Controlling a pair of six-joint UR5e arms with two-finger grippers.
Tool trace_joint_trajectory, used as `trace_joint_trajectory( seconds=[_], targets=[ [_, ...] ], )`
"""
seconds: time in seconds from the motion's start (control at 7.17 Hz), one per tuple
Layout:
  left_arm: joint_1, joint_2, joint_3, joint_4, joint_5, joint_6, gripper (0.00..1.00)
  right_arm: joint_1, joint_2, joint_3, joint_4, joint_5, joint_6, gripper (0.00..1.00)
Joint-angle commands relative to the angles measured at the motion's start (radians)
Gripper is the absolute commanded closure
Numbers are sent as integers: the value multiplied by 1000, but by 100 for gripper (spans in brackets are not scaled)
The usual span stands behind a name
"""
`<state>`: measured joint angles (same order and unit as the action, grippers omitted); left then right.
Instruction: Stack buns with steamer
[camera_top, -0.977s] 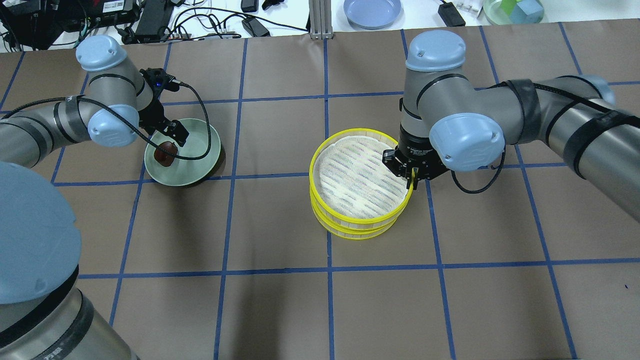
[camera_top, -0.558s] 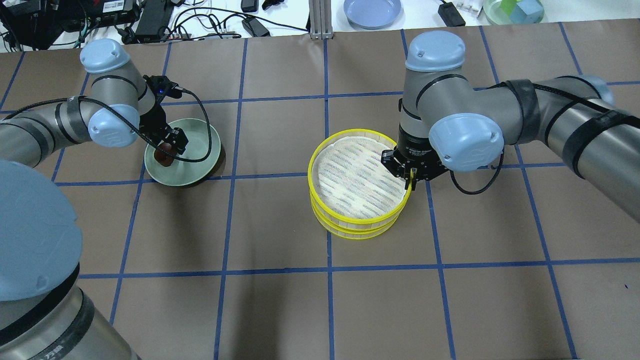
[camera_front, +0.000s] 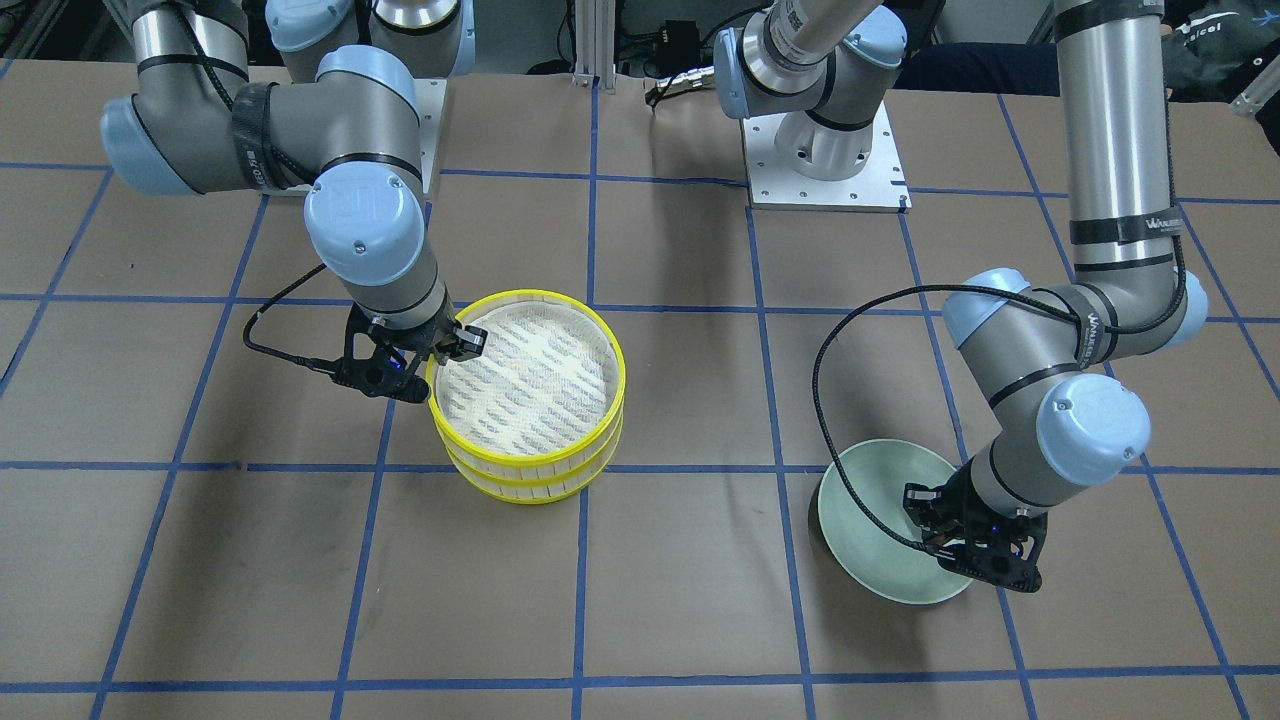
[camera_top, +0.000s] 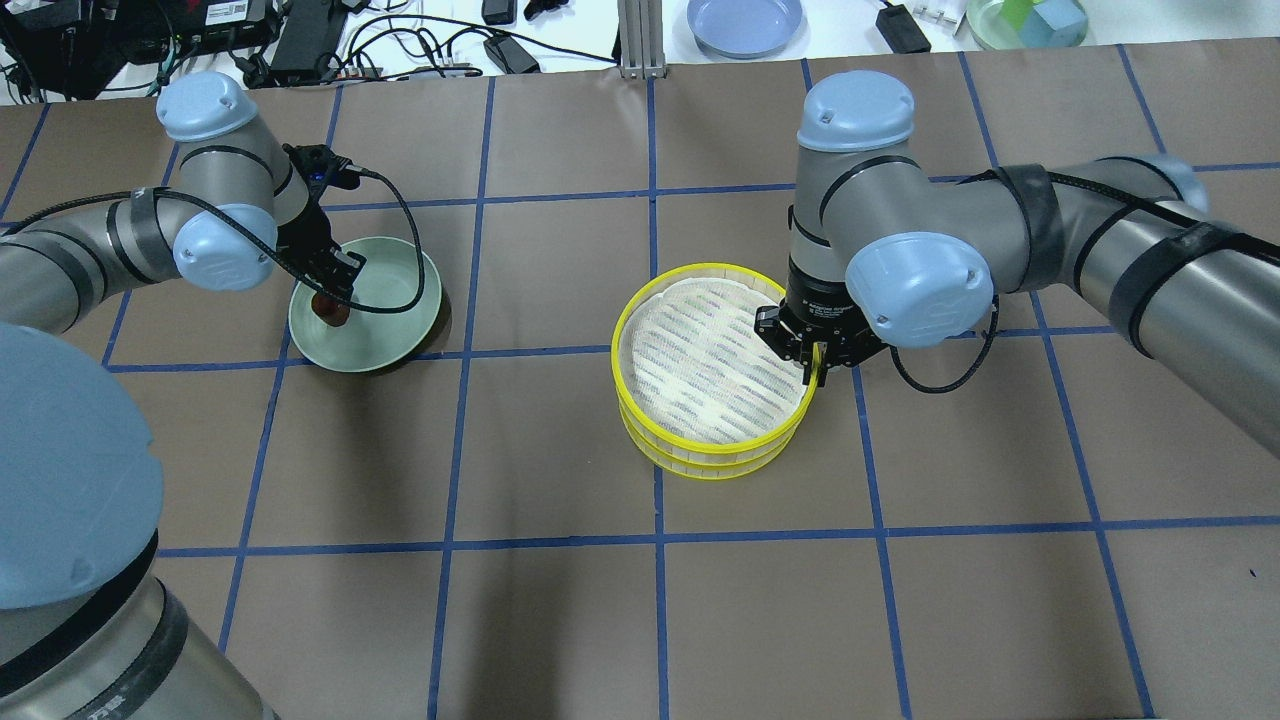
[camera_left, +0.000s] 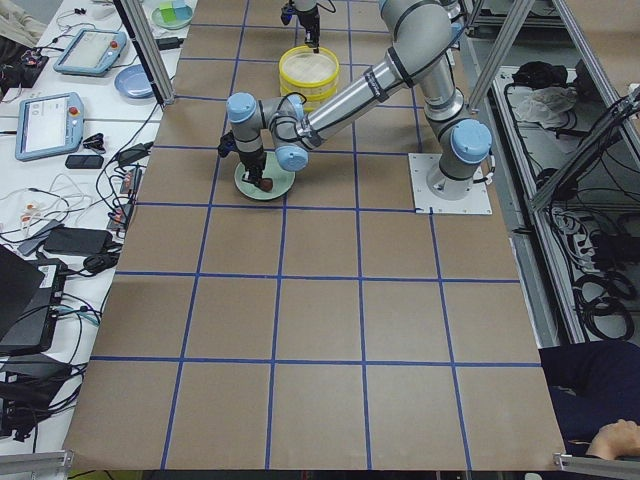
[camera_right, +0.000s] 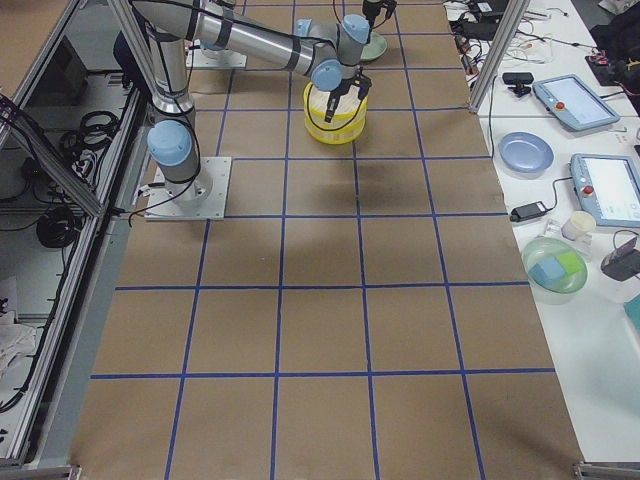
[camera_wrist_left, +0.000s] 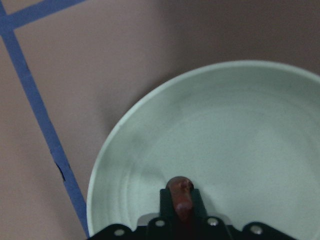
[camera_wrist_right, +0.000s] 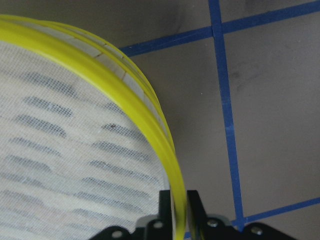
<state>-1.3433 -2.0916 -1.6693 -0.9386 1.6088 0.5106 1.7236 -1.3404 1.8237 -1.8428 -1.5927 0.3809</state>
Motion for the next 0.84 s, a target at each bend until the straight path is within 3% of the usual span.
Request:
trace_joint_trajectory(
  seconds=[0.0,0.28,0.7],
  targets=[
    [-46,68,6,-17,-24,-227,100,1,3,-9,2,-1,0,5],
    [-144,143,6,-63,-53,-398,100,-7,-26,-83,8,-13,-37,1],
    [-348,220,5,-69,-101,-747,100,-42,-104,-341,244,-10,-157,0]
  ],
)
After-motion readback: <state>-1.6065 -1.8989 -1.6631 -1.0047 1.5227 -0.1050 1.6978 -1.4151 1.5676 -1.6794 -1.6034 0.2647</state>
